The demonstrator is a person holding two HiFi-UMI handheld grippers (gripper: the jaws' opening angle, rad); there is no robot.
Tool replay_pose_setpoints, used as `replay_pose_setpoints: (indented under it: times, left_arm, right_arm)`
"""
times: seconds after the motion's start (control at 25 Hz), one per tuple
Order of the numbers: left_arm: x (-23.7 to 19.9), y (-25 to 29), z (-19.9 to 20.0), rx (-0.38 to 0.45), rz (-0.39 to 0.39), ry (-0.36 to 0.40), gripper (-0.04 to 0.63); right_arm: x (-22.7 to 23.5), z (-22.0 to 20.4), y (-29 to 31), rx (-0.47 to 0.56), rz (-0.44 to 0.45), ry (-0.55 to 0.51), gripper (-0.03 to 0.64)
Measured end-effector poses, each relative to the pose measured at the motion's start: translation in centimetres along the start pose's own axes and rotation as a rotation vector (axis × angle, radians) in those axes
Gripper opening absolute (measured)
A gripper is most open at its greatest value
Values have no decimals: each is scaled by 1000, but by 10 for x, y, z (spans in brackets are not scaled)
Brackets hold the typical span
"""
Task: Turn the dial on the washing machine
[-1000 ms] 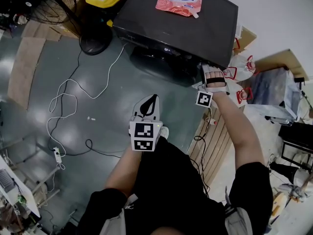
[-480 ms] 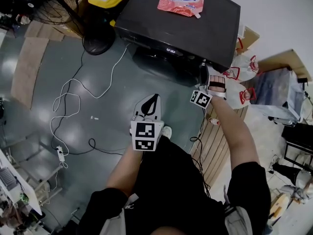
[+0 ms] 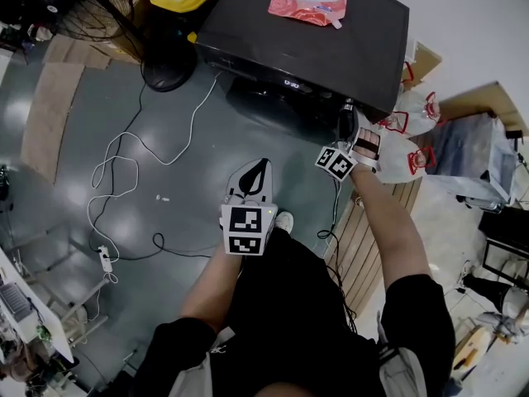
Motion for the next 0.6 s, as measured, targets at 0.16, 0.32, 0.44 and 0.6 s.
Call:
replay_pose_setpoints:
  times: [0.16, 0.32, 0.44, 0.6]
  left_arm:
    - [-3, 2, -1, -3, -2, 3, 9]
    - [-8, 3, -3, -8, -2, 3, 9]
    - [-13, 4, -2, -10, -3, 7, 9]
    - [-20, 8, 0, -9, -2, 6, 9]
  right_arm:
    - [4, 5, 0, -3, 4, 64, 273]
    - [5, 7, 2, 9, 10, 138, 273]
    - [7, 8, 5, 2, 21, 267, 273]
    - [10, 6, 5, -29, 32, 504, 272]
Point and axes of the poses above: the fingertips, and each gripper's own axes: y forward along the fingers, x to its right, z out of its top, the point moved 9 cm from there along -y, backward along the fingers, and after that the axes turned 12 degrees about z, right-handed, at the moved point
